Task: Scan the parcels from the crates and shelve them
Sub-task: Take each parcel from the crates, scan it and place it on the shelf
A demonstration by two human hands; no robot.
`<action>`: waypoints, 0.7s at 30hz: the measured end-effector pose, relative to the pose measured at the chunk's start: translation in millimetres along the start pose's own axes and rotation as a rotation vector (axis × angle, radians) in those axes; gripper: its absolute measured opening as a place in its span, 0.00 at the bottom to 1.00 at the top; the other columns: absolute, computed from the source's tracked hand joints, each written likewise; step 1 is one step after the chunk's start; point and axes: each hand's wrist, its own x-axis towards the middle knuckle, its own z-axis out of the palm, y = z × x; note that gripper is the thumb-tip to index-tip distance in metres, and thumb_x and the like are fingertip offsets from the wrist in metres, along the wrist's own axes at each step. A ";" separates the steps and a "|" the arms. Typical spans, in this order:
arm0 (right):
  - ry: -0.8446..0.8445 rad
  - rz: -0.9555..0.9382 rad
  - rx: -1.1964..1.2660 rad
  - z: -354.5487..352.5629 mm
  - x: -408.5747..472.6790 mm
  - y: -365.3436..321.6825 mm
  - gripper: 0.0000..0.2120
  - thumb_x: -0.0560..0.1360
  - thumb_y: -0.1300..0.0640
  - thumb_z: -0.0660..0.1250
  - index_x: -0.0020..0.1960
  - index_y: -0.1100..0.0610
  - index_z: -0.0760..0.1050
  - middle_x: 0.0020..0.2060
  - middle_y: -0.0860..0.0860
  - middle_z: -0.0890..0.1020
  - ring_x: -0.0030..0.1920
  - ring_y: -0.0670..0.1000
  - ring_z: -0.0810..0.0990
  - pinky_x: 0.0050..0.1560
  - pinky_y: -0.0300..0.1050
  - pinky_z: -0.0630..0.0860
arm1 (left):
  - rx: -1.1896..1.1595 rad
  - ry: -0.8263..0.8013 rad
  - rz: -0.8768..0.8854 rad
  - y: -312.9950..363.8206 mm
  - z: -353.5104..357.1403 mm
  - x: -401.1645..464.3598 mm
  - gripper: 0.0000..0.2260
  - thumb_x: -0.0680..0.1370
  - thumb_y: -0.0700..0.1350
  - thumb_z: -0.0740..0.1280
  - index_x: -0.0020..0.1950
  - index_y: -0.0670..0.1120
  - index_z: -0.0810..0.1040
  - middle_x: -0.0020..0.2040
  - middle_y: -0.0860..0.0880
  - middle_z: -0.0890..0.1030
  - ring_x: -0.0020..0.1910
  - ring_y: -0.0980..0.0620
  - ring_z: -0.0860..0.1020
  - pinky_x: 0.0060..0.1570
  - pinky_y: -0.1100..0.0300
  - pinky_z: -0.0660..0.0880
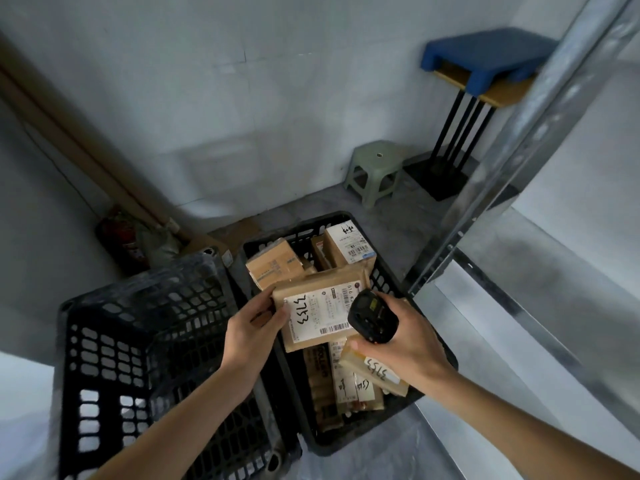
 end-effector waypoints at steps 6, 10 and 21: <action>0.020 0.066 0.083 -32.6 -34.5 3.5 0.38 0.55 0.32 0.77 0.64 0.38 0.75 0.56 0.37 0.83 0.60 0.41 0.80 0.59 0.54 0.81 | -0.010 -0.163 0.040 23.5 16.7 -33.7 0.17 0.78 0.52 0.71 0.65 0.67 0.76 0.54 0.63 0.84 0.51 0.68 0.81 0.56 0.58 0.75; 0.024 0.092 0.124 -52.4 -62.5 8.5 0.38 0.56 0.35 0.79 0.65 0.39 0.76 0.56 0.34 0.83 0.60 0.39 0.80 0.61 0.52 0.81 | -0.061 -0.235 0.051 32.3 33.8 -60.3 0.14 0.80 0.48 0.68 0.64 0.63 0.76 0.55 0.59 0.85 0.52 0.63 0.82 0.55 0.56 0.77; 0.075 0.165 0.076 -104.1 -147.2 33.9 0.37 0.58 0.37 0.78 0.66 0.39 0.75 0.56 0.33 0.83 0.60 0.40 0.80 0.62 0.53 0.81 | 0.126 -0.333 0.099 24.6 71.9 -126.4 0.10 0.77 0.50 0.73 0.56 0.60 0.78 0.53 0.50 0.85 0.50 0.57 0.84 0.42 0.62 0.80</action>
